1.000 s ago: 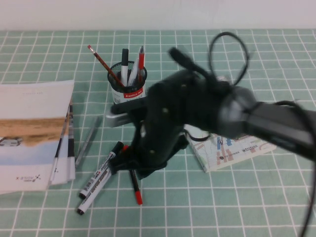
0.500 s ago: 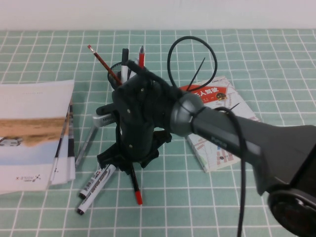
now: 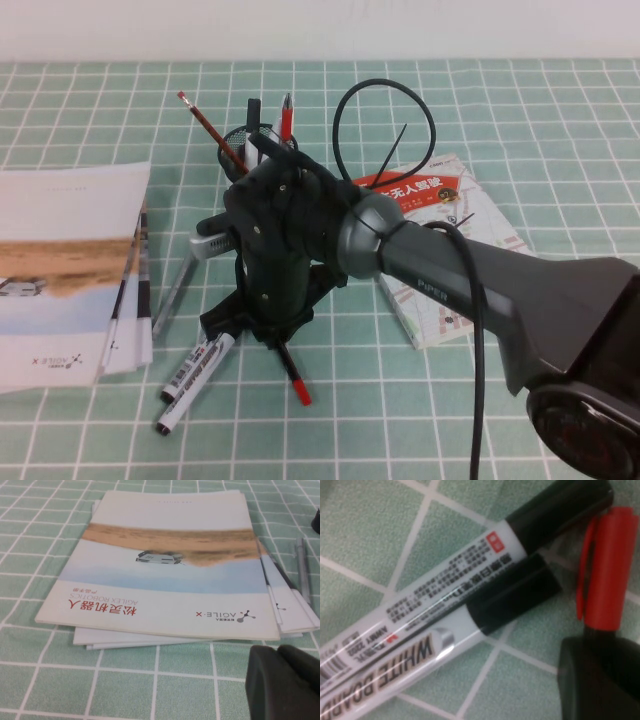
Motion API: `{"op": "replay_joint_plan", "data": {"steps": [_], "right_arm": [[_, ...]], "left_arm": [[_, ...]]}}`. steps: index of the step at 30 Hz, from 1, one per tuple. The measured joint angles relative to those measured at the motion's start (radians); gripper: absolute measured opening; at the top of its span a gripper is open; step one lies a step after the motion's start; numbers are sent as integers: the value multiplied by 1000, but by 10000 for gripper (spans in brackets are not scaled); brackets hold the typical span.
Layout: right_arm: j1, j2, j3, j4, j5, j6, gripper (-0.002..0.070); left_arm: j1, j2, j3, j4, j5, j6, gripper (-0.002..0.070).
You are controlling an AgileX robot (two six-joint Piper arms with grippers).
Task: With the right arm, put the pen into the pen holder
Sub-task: Pick up the pen on the table, then place the pen onto the pen holder
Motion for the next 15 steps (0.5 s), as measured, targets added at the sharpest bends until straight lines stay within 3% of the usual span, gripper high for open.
{"op": "replay_joint_plan", "data": {"steps": [10,15], "right_arm": [[-8,-90,100,-23,-25,0,67],[-46,-314,343,-54,-355,0,67]], "left_arm": [[0,0,0,0,0,0,-4],[0,0,0,0,0,0,-4]]}}
